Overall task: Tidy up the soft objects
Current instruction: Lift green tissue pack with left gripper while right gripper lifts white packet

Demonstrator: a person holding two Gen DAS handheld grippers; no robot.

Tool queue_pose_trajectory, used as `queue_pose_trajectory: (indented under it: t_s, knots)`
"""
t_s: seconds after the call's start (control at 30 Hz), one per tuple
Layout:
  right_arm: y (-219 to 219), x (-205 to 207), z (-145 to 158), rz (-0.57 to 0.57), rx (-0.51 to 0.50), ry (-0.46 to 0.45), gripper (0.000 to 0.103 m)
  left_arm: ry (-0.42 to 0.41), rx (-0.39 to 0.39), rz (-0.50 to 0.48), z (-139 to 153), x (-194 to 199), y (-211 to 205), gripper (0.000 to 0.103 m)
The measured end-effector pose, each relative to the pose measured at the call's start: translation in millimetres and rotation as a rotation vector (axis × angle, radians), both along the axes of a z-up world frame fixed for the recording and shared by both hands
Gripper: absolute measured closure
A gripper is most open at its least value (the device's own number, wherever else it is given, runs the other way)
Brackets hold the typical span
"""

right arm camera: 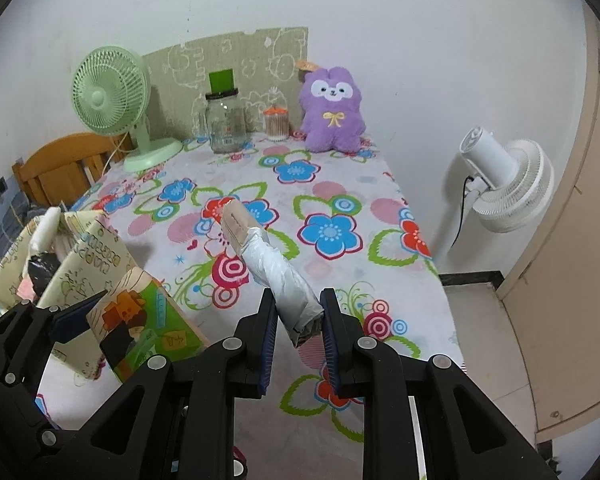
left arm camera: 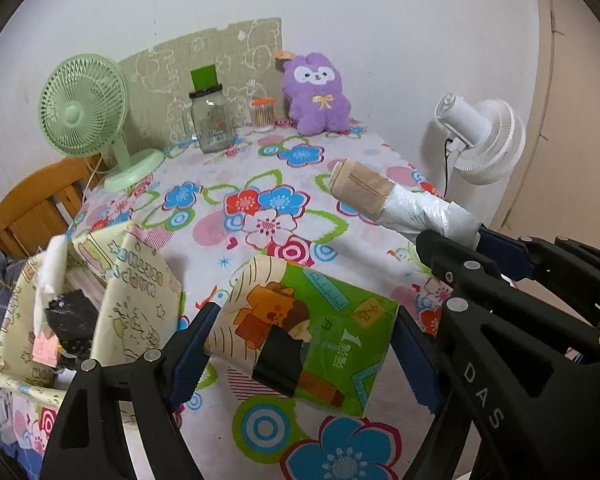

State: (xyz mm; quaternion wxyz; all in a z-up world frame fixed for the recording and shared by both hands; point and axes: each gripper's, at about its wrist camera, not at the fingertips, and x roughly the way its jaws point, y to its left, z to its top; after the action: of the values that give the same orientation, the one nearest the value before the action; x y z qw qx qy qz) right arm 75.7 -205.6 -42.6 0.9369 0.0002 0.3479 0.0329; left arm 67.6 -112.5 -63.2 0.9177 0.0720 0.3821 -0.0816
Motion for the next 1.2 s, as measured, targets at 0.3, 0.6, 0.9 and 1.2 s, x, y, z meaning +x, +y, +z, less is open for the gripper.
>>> queue_pose_trajectory:
  t_s: [0.3,0.6,0.9,1.2]
  knots:
    - [3,-17,28,-0.003,-0.003,-0.049,0.079,-0.046,-0.007,-0.017,26,-14,3,0.018]
    - [9,-29,51,0.01,-0.004,-0.09,0.079,-0.102,-0.003,-0.02,48,-24,10,0.018]
    - [23,-36,65,0.023,-0.004,-0.101,0.079,-0.134,0.001,-0.02,63,-34,25,0.018]
    - [47,-38,78,0.059,-0.012,-0.13,0.079,-0.165,-0.008,0.007,73,-36,49,0.018]
